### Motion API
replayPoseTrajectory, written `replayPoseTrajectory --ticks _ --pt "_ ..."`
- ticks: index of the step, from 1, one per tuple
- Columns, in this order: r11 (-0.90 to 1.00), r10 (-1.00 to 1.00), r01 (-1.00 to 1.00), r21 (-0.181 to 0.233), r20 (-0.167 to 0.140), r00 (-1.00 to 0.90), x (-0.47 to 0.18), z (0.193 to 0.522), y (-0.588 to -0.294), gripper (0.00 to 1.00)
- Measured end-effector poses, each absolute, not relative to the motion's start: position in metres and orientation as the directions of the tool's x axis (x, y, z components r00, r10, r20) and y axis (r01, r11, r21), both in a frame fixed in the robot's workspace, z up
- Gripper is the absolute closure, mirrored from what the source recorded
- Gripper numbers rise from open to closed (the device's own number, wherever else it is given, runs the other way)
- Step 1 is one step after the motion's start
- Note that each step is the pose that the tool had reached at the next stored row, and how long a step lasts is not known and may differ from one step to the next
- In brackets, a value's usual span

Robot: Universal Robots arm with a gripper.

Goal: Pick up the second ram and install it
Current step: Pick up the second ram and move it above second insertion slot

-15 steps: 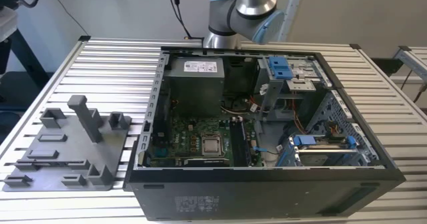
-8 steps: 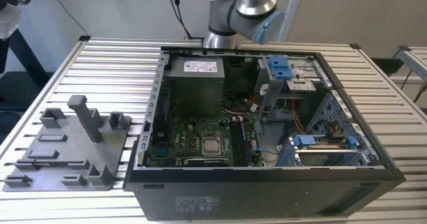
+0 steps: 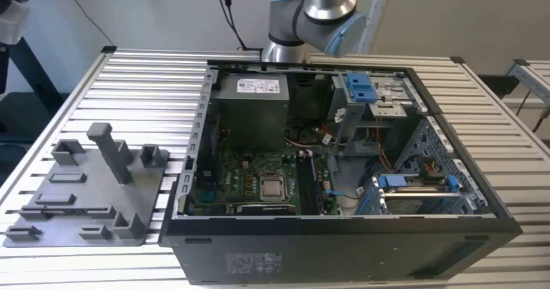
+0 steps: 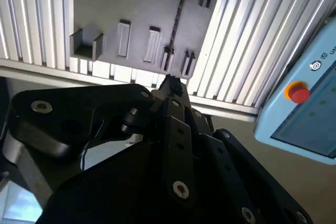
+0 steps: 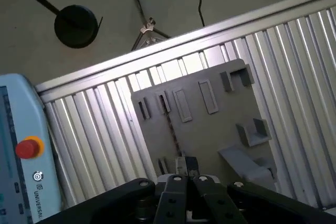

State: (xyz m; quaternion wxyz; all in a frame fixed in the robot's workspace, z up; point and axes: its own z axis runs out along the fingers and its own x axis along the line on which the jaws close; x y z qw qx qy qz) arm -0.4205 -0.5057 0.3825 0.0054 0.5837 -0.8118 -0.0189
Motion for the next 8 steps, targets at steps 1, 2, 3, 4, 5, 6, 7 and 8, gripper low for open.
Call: replayPoseTrajectory --ticks 1,2,3,4,5,6,7,8 --pt "0.306 -0.952 -0.951 0.034 -0.014 -0.307 -0.4205 0.3825 -0.5057 0.89" --pt "0.295 -0.955 -0.955 0.031 -0.015 -0.295 -0.4205 0.3824 -0.5057 0.89" --pt "0.283 -0.959 -0.959 0.029 -0.017 -0.283 -0.4205 0.3822 -0.5057 0.89" --pt "0.27 -0.963 -0.962 0.027 -0.017 -0.271 -0.4204 0.3821 -0.5057 0.89" --pt "0.256 -0.966 -0.966 0.026 -0.018 -0.256 -0.4204 0.382 -0.5057 0.89" --pt "0.24 -0.971 -0.97 0.026 -0.018 -0.24 -0.4205 0.3819 -0.5057 0.89" --pt "0.223 -0.974 -0.974 0.024 -0.018 -0.224 -0.4205 0.3817 -0.5057 0.89" --pt "0.209 -0.978 -0.978 0.023 -0.019 -0.21 -0.4205 0.3816 -0.5057 0.89"
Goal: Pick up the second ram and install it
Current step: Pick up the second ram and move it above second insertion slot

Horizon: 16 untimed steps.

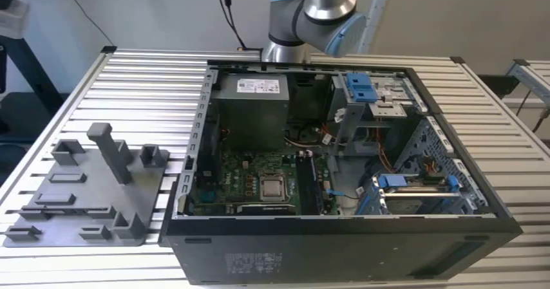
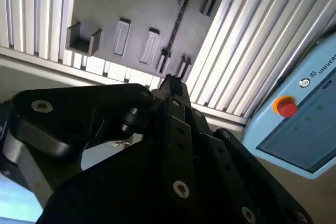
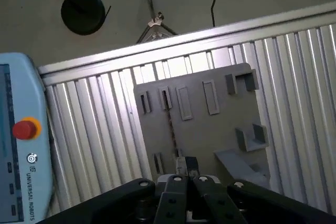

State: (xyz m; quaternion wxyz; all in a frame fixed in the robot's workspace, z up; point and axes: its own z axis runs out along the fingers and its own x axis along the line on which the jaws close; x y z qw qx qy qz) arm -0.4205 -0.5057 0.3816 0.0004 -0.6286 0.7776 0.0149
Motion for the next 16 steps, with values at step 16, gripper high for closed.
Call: replayPoseTrajectory --ticks 16 --pt "0.009 -0.999 -1.0 0.012 -0.04 -0.009 -0.4205 0.3812 -0.5057 0.89"
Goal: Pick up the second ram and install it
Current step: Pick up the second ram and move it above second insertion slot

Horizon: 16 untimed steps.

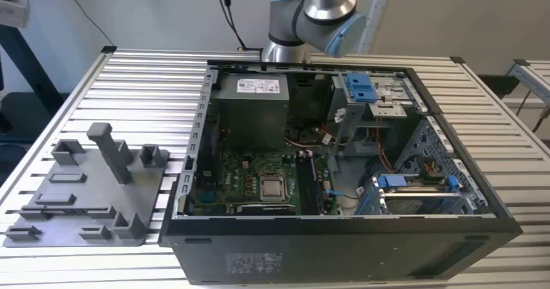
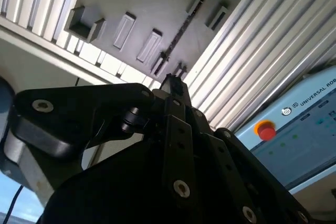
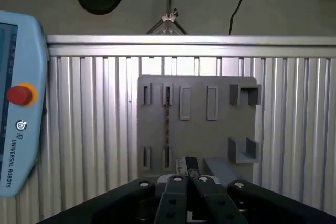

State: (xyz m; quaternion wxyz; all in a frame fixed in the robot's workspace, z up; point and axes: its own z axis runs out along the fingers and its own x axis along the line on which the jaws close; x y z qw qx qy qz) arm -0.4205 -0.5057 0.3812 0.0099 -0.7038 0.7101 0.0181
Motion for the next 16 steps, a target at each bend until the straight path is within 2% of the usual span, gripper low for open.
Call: replayPoseTrajectory --ticks 13,16 --pt "-0.003 -0.999 -1.0 0.011 -0.04 0.003 -0.4206 0.3811 -0.5057 0.88" --pt "-0.003 -0.999 -1.0 0.011 -0.04 0.003 -0.4206 0.3811 -0.5057 0.7"
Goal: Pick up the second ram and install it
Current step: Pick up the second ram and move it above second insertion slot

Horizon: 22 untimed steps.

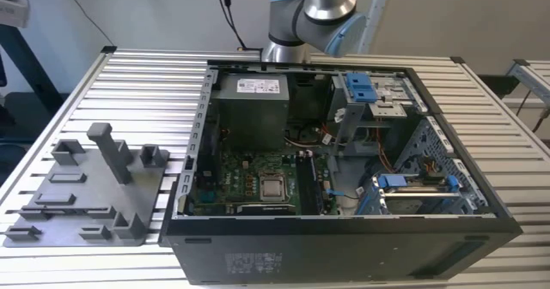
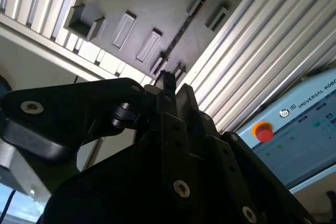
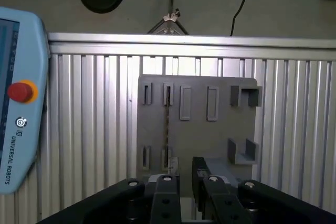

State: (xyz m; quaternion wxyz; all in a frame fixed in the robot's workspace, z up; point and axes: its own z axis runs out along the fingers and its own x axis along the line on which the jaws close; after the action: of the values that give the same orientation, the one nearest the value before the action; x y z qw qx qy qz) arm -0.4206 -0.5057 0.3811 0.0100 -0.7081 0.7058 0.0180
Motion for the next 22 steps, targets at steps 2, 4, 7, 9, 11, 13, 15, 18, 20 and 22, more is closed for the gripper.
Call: replayPoseTrajectory --ticks 2,4,7,9,11,13,15,18,20,22 --pt "-0.004 -0.999 -1.0 0.011 -0.04 0.003 -0.421 0.381 -0.506 0.64" --pt "-0.004 -0.999 -1.0 0.011 -0.04 0.003 -0.421 0.381 -0.506 0.58" --pt "-0.004 -0.999 -1.0 0.011 -0.04 0.004 -0.421 0.381 -0.506 0.52" --pt "-0.004 -0.999 -1.0 0.011 -0.04 0.004 -0.421 0.381 -0.506 0.52" --pt "-0.004 -0.999 -1.0 0.011 -0.038 0.004 -0.421 0.381 -0.506 0.52" --pt "-0.004 -0.999 -1.0 0.011 -0.037 0.004 -0.421 0.38 -0.506 0.52" --pt "-0.004 -0.999 -1.0 0.011 -0.037 0.004 -0.421 0.378 -0.506 0.52" --pt "-0.005 -0.999 -1.0 0.011 -0.037 0.004 -0.421 0.374 -0.506 0.52" --pt "-0.005 -0.999 -1.0 0.011 -0.037 0.004 -0.421 0.371 -0.506 0.52" --pt "-0.005 -0.999 -1.0 0.011 -0.037 0.005 -0.421 0.368 -0.506 0.52"
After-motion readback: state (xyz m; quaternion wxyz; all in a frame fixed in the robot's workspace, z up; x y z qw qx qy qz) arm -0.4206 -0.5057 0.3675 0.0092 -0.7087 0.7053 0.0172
